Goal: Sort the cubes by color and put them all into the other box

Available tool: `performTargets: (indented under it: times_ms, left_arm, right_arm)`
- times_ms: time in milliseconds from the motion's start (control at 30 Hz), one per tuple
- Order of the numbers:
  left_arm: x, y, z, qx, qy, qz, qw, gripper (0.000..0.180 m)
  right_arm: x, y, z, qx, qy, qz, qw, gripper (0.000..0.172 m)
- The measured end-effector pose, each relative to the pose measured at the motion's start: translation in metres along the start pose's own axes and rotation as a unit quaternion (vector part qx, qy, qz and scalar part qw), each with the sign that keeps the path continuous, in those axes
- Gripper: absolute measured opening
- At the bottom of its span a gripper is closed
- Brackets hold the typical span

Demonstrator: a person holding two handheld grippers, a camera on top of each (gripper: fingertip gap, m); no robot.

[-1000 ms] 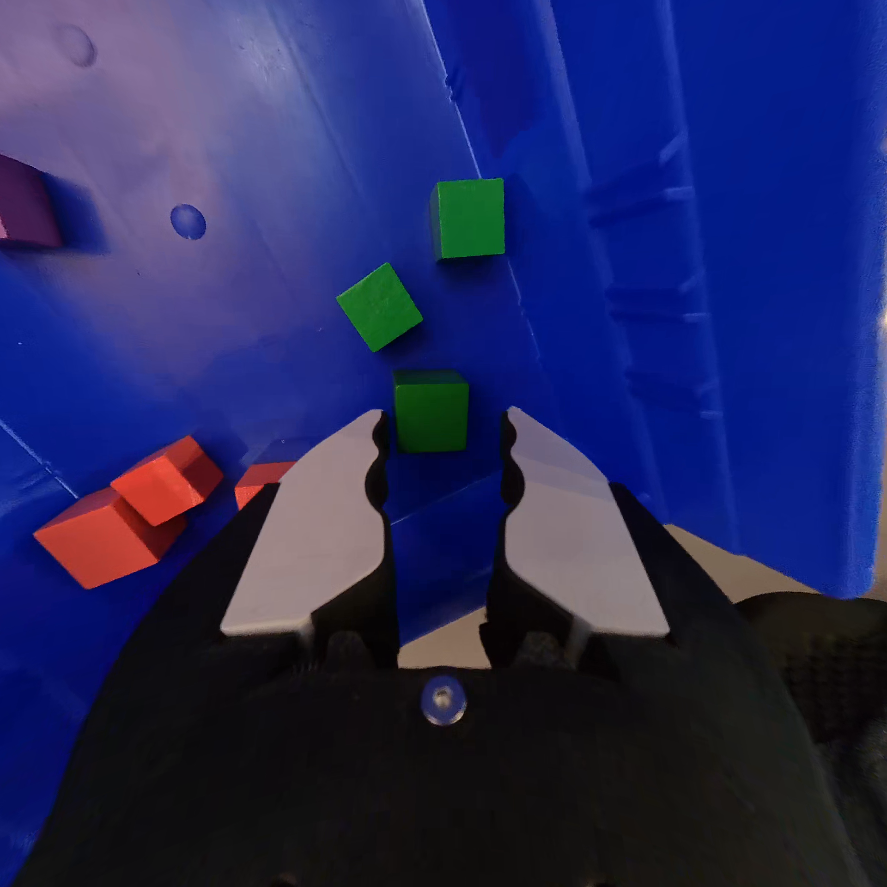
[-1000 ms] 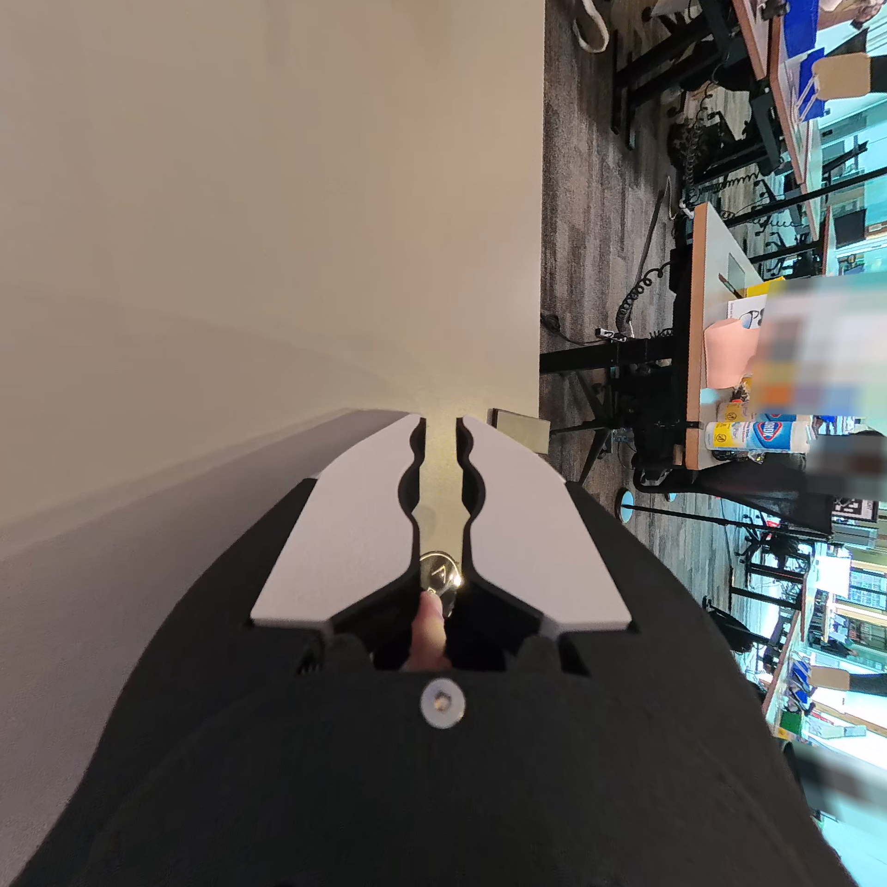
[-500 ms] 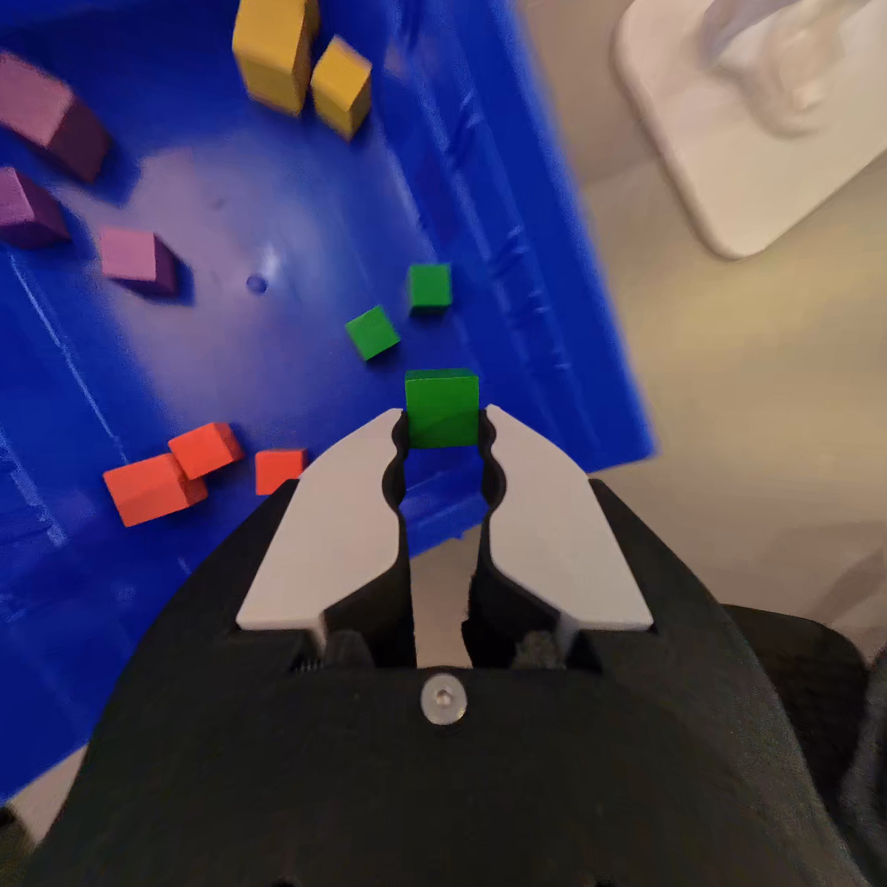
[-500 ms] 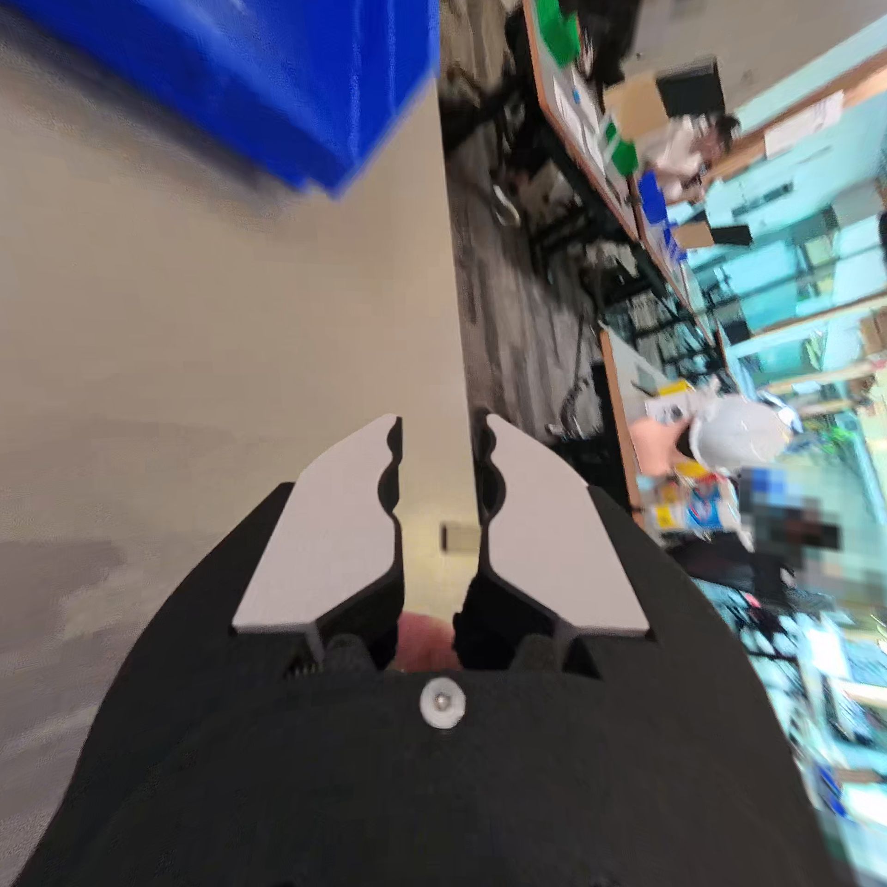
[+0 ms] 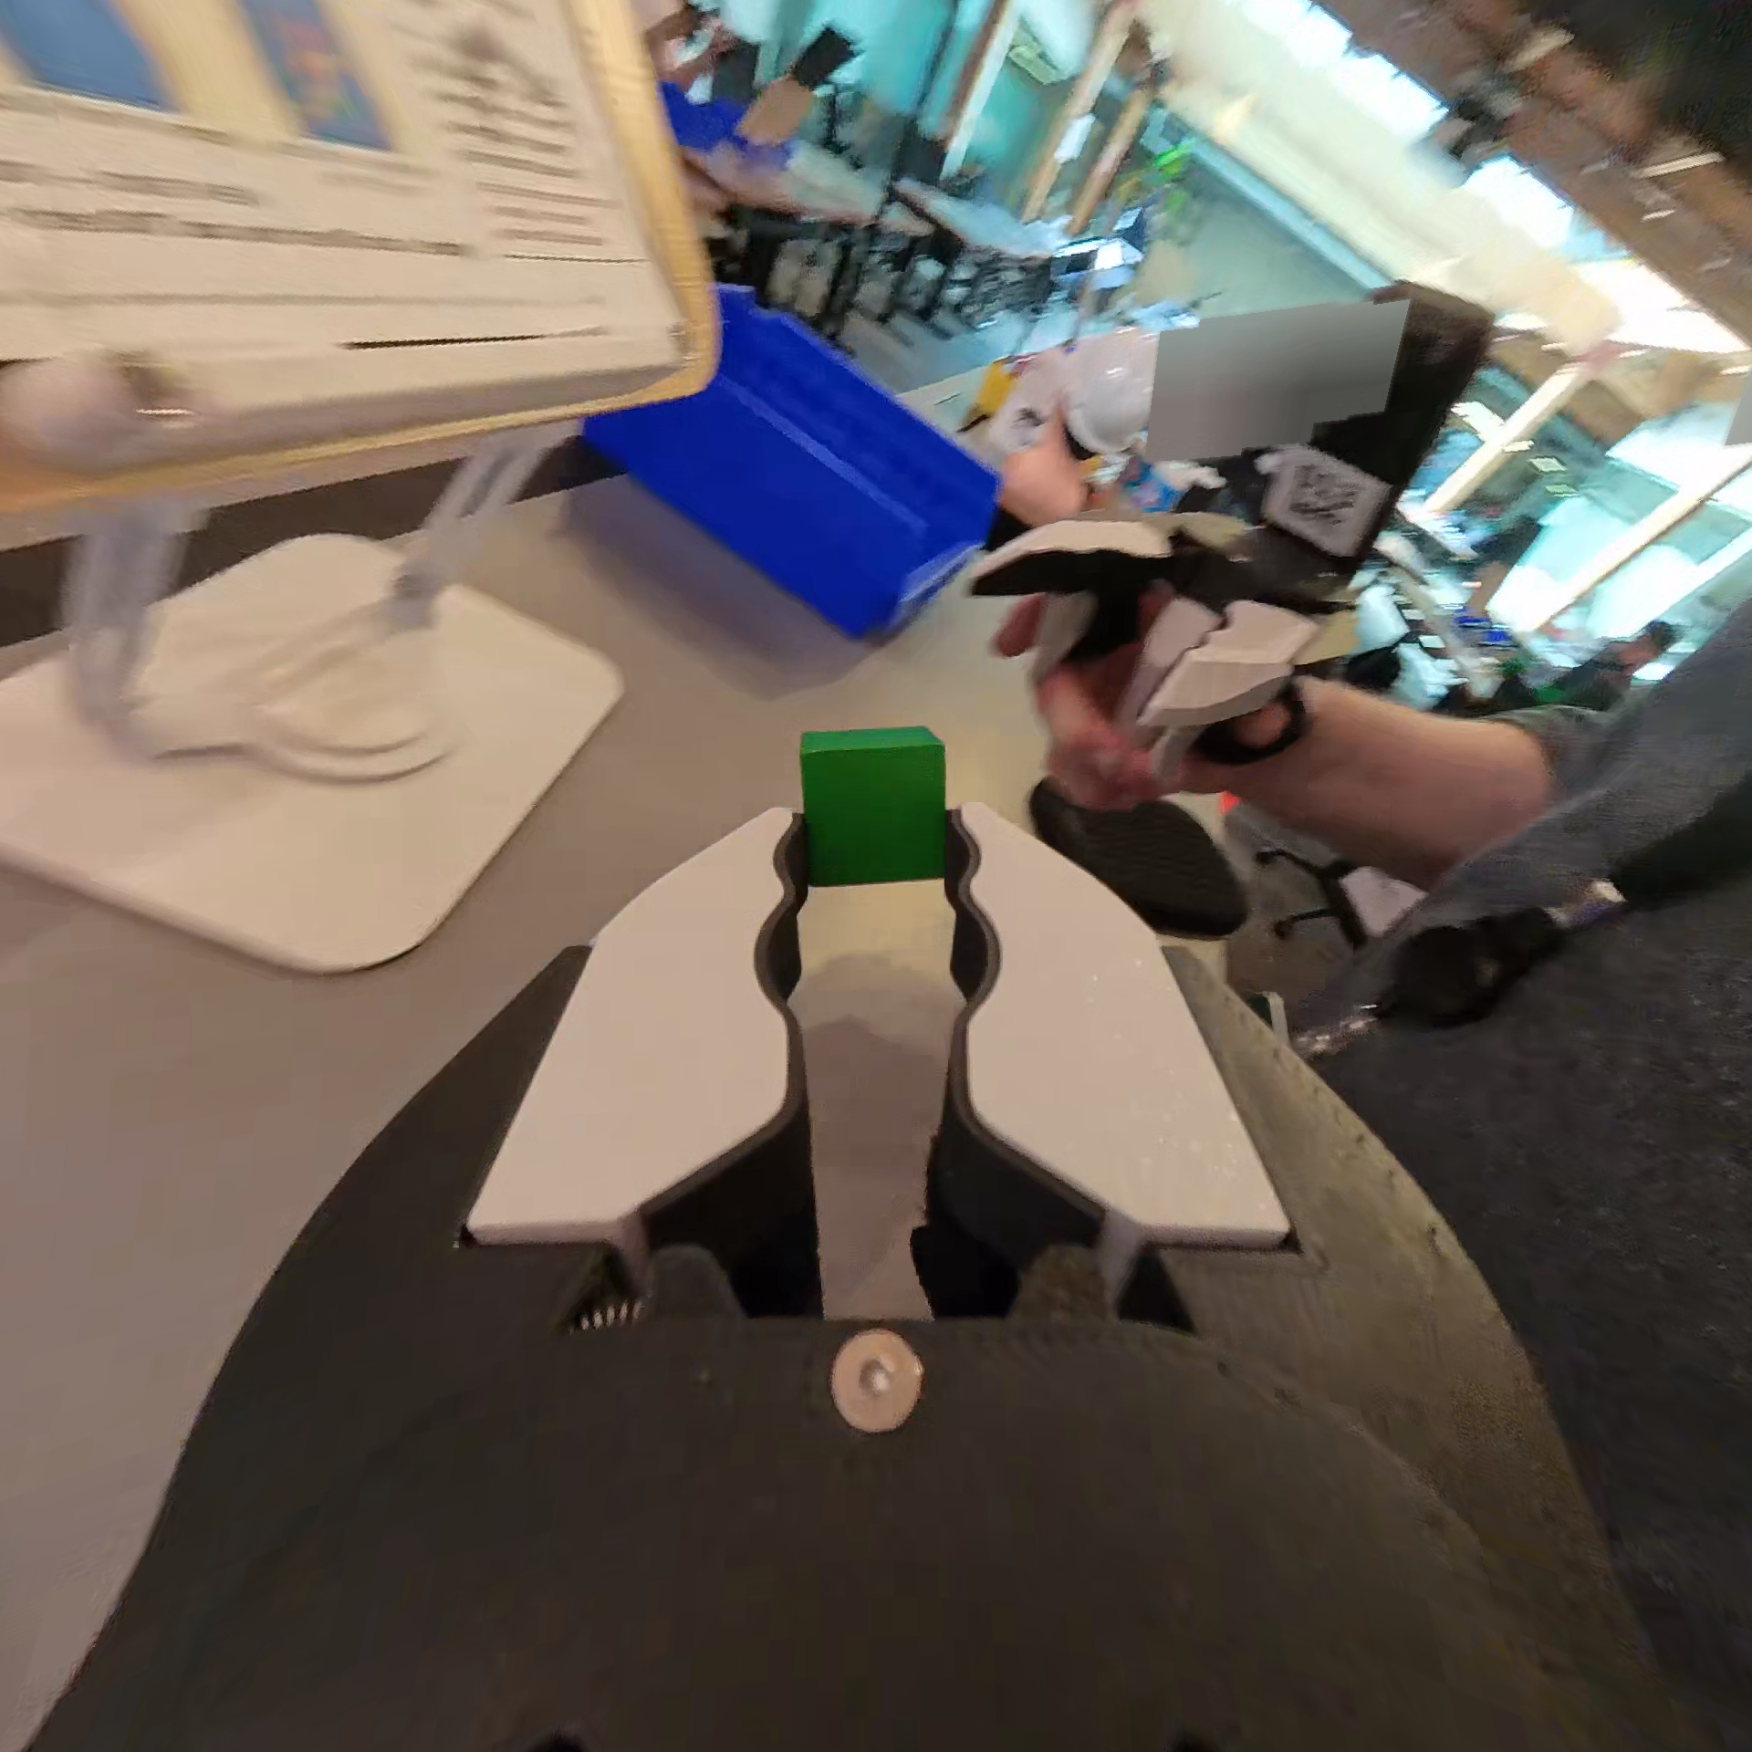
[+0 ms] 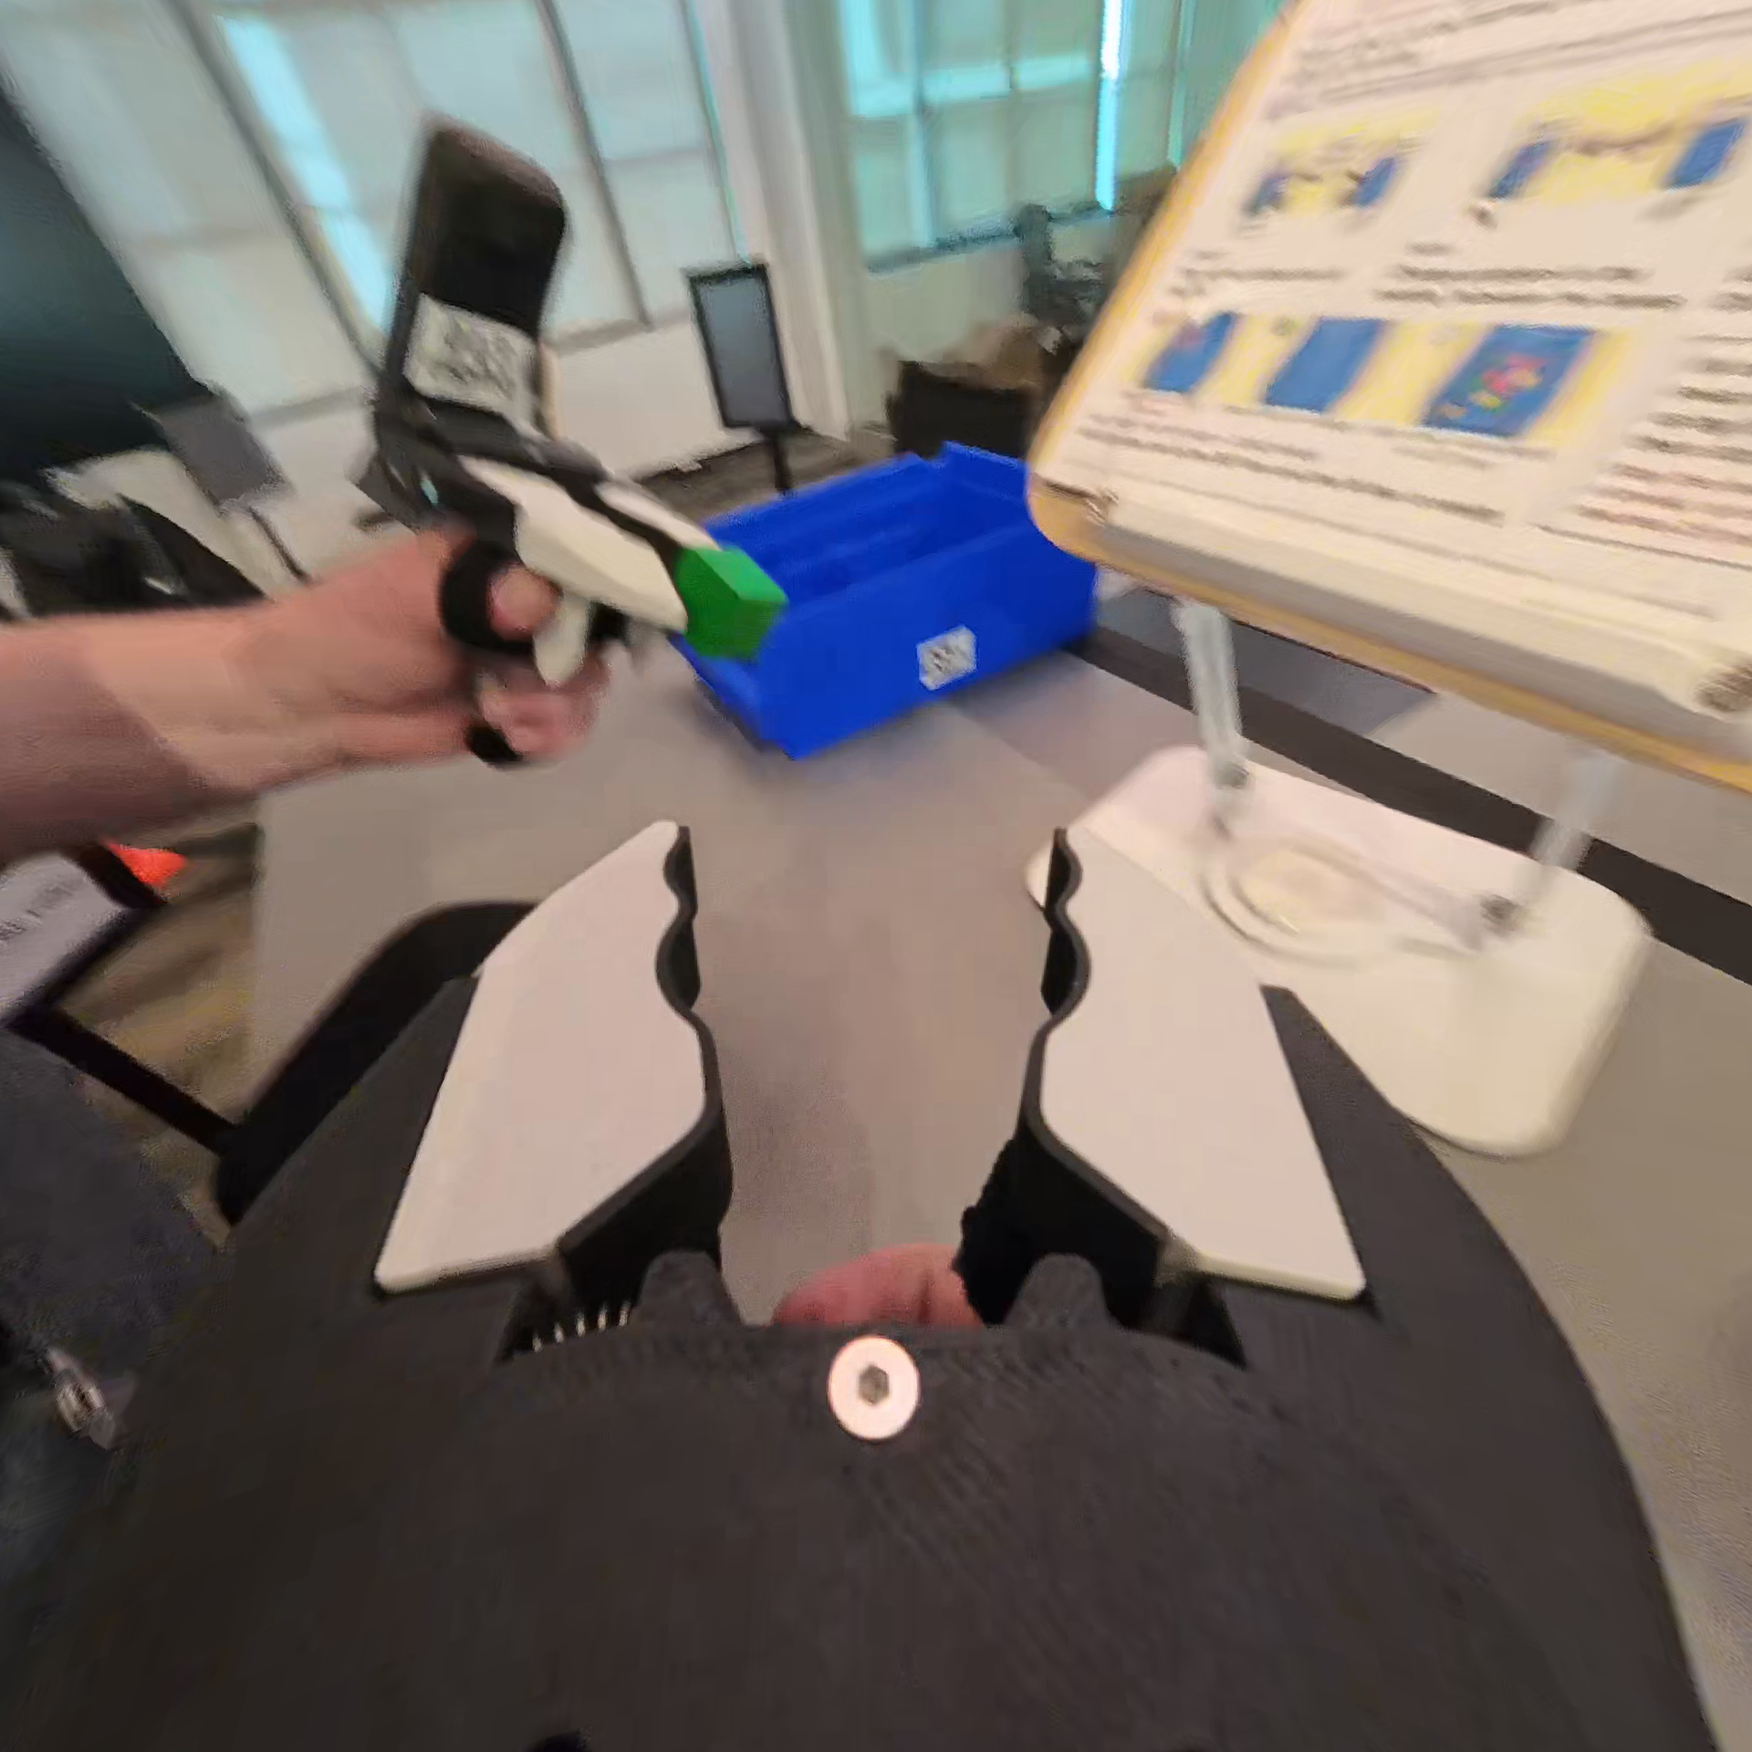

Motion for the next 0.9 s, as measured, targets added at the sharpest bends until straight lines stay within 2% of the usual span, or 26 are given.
performTargets:
  times_ms: [100, 300, 467, 733, 900]
  left_arm:
    - [0.025, 0.002, -0.025, -0.001, 0.064, -0.017, 0.998, 0.028]
    - [0.054, 0.009, -0.047, 0.000, 0.127, -0.018, 0.992, 0.028]
    - [0.066, 0.014, -0.050, -0.012, 0.151, -0.021, 0.988, 0.028]
    - [0.078, 0.021, -0.056, -0.006, 0.200, -0.010, 0.980, 0.027]
    - [0.086, 0.022, -0.060, -0.017, 0.218, -0.020, 0.976, 0.028]
  right_arm:
    - [0.023, -0.005, 0.012, 0.037, -0.070, -0.024, 0.997, 0.069]
    - [0.029, -0.002, 0.008, 0.087, -0.116, -0.050, 0.988, 0.056]
    - [0.026, 0.004, 0.013, 0.137, -0.161, -0.069, 0.975, 0.031]
    - [0.016, 0.015, 0.015, 0.223, -0.199, -0.085, 0.951, 0.028]
    - [0.007, 0.017, 0.013, 0.219, -0.193, -0.089, 0.952, 0.027]
Point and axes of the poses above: each gripper's, where its closed fingertips meet, x out along the fingers, y out of its underside, z = x × y across the jaws, the point moved 6 cm from there along -x, back along the fingers, and after that the axes turned 3 degrees about -y, right-handed, at the moved point
